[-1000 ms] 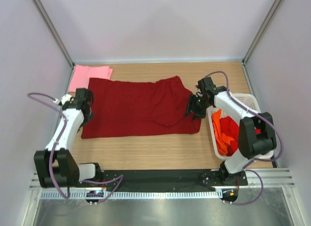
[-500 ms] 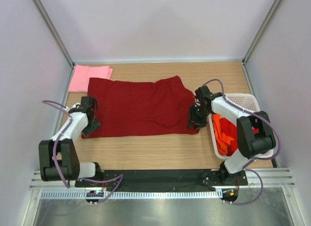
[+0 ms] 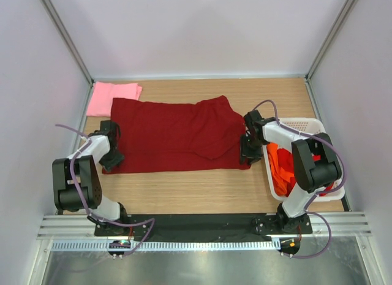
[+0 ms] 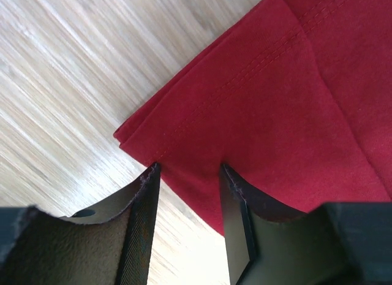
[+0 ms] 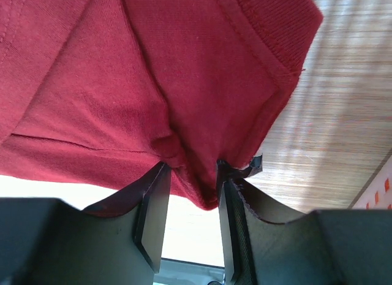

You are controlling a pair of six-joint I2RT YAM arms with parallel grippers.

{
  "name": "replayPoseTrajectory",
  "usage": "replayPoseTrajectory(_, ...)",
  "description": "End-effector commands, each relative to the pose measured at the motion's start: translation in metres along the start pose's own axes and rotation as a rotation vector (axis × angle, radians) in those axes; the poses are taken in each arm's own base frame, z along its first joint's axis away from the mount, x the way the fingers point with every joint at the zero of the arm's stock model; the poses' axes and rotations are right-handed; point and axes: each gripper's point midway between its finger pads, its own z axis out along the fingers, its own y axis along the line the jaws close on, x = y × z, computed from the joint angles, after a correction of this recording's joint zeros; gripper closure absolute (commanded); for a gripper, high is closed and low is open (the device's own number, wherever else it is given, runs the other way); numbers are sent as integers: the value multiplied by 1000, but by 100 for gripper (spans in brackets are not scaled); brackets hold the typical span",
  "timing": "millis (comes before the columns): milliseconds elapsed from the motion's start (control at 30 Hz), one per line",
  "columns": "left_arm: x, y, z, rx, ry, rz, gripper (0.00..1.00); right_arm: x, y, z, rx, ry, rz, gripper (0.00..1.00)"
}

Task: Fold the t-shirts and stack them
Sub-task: Fold the tshirt

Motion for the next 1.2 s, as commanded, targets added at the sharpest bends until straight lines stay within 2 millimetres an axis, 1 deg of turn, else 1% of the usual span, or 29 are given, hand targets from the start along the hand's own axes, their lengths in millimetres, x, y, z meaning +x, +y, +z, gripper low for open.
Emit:
replayPoseTrajectory(0,-16,1,-3,-18,-32,-9,56,-6,-1,-6,18,-39,-19,57)
replayPoseTrajectory(67,-21,3,-16,-3,-47,-33,55,-3,6,-13,-18,-53,-21,53)
replayPoseTrajectory(100,-22,3,-21,5,-50,-41,52,-2,10,-15,-37,-51,-17,52)
replayPoseTrajectory(167,-23,7,-34,12,-56,-56,48,3,15,-16,-62,-37,-16,48)
replayPoseTrajectory(200,-27,9,-43,27,-78,-76,44,5,15,-16,-66,-31,-16,47)
replayPoseTrajectory(267,-28,15,-53,25,-85,-85,37,7,19,-15,-84,-26,-19,47)
replayPoseTrajectory(300,-29,19,-60,29,-97,-97,35,8,20,-14,-85,-19,-22,48)
replayPoseTrajectory(367,-32,23,-68,33,-117,-113,32,10,20,-11,-87,-5,-19,53)
replayPoseTrajectory(467,-37,37,-80,2,-165,-136,30,16,20,-7,-91,17,-21,56)
replayPoseTrajectory(567,-47,53,-89,-34,-226,-140,27,22,17,-6,-85,24,-29,60)
replayPoseTrajectory(600,-52,59,-92,-48,-234,-152,26,23,16,-6,-82,28,-29,65)
replayPoseTrajectory(633,-54,65,-92,-64,-235,-146,26,25,15,-6,-79,32,-29,68)
replayPoseTrajectory(667,-55,67,-93,-71,-233,-149,26,30,13,-4,-70,45,-30,74)
replayPoseTrajectory(700,-56,69,-92,-73,-226,-159,27,32,12,-4,-70,48,-25,82)
replayPoseTrajectory(733,-59,70,-93,-67,-228,-175,27,35,9,-3,-60,52,-27,88)
replayPoseTrajectory(767,-58,66,-92,-45,-216,-176,28,42,4,-3,-45,67,-18,91)
replayPoseTrajectory(833,-59,56,-91,-6,-200,-182,30,51,-2,-5,-27,68,-8,92)
replayPoseTrajectory(900,-62,45,-88,28,-187,-179,33,48,-2,-10,-24,42,-8,92)
replayPoseTrajectory(933,-60,39,-87,57,-170,-173,35,40,-3,-18,-7,10,-8,90)
replayPoseTrajectory(967,-60,36,-86,65,-166,-168,36,35,-4,-21,6,-3,-6,88)
replayPoseTrajectory(1000,-60,33,-84,75,-156,-158,36,30,-4,-26,16,-14,-8,82)
replayPoseTrajectory(1033,-60,29,-83,89,-150,-146,36,27,-4,-31,26,-22,-9,70)
replayPoseTrajectory(1067,-60,26,-82,101,-145,-132,37,13,0,-40,27,-64,-12,63)
replayPoseTrajectory(1133,-62,19,-77,123,-141,-101,37,2,6,-51,12,-96,-18,57)
replayPoseTrajectory(1167,-61,18,-73,114,-127,-93,36,-6,14,-57,-16,-112,-16,47)
